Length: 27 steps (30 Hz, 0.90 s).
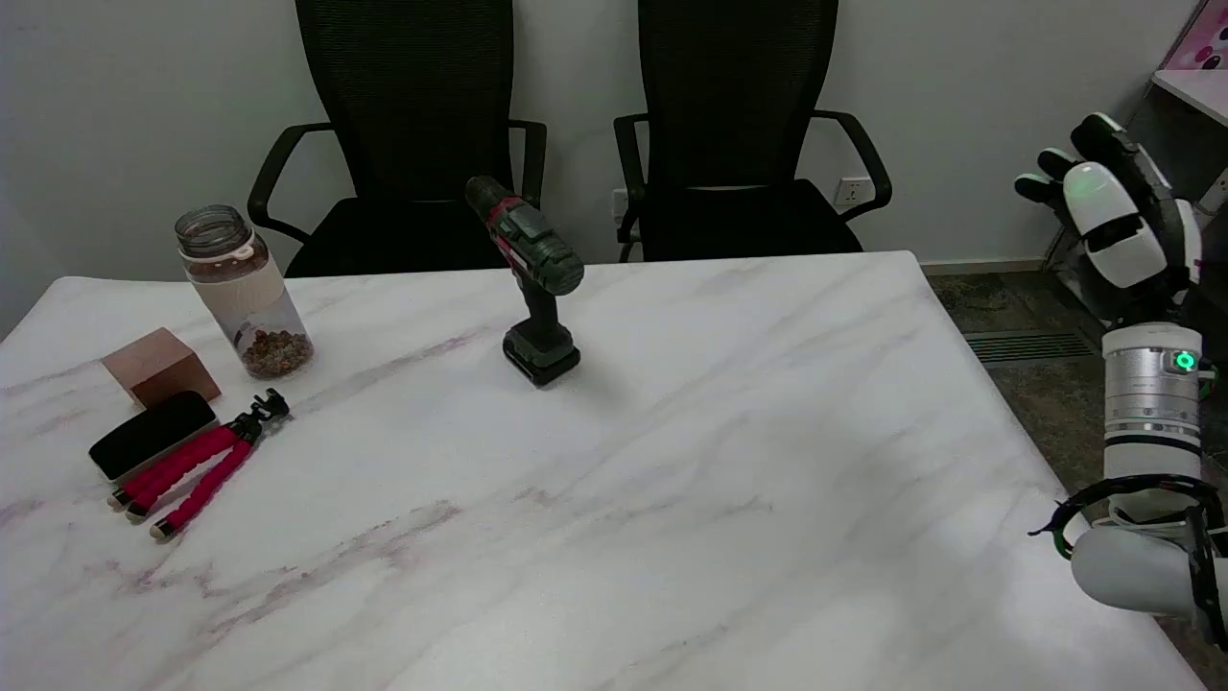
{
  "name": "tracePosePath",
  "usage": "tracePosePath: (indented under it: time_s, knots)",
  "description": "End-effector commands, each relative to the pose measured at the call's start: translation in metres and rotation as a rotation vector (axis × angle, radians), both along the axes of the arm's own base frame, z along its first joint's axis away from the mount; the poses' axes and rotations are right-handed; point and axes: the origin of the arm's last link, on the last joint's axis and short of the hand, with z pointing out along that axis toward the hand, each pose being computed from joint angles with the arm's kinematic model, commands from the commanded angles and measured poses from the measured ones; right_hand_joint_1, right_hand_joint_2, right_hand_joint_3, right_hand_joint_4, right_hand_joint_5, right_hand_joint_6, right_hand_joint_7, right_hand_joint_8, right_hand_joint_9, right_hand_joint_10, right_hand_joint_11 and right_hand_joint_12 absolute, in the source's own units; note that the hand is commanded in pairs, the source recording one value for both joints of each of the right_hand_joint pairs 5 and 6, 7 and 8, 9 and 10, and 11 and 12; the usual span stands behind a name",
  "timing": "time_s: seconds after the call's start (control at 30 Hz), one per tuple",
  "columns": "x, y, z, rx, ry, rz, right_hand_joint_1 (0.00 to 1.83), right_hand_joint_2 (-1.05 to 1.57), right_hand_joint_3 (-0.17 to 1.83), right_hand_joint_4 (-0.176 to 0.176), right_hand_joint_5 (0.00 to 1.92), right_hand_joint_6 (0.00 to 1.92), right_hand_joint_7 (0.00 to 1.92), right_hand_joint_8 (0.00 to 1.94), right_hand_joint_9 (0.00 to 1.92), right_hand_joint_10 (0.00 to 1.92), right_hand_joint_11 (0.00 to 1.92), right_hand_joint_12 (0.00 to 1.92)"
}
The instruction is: Pick up the power screwdriver.
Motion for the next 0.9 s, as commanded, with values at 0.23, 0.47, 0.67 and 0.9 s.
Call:
tracePosePath:
  time_s: [0.23, 0.47, 0.67, 0.9]
  knots:
    - [-0.011, -0.026, -0.026, 0.165, 0.003, -0.130, 0.83, 0.36, 0.77, -0.131, 0.29, 0.29, 0.29, 0.29, 0.52, 0.52, 0.70, 0.70]
    - [-0.021, -0.045, -0.071, 0.356, 0.043, -0.239, 0.84, 0.28, 0.72, -0.125, 0.18, 0.18, 0.18, 0.18, 0.36, 0.36, 0.64, 0.64]
    - [-0.030, -0.065, -0.111, 0.403, 0.019, -0.273, 0.83, 0.24, 0.68, -0.128, 0.00, 0.00, 0.00, 0.00, 0.27, 0.27, 0.54, 0.54]
    - [-0.029, -0.106, -0.161, 0.524, 0.077, -0.440, 0.84, 0.35, 0.54, -0.176, 0.00, 0.00, 0.00, 0.00, 0.13, 0.13, 0.32, 0.32]
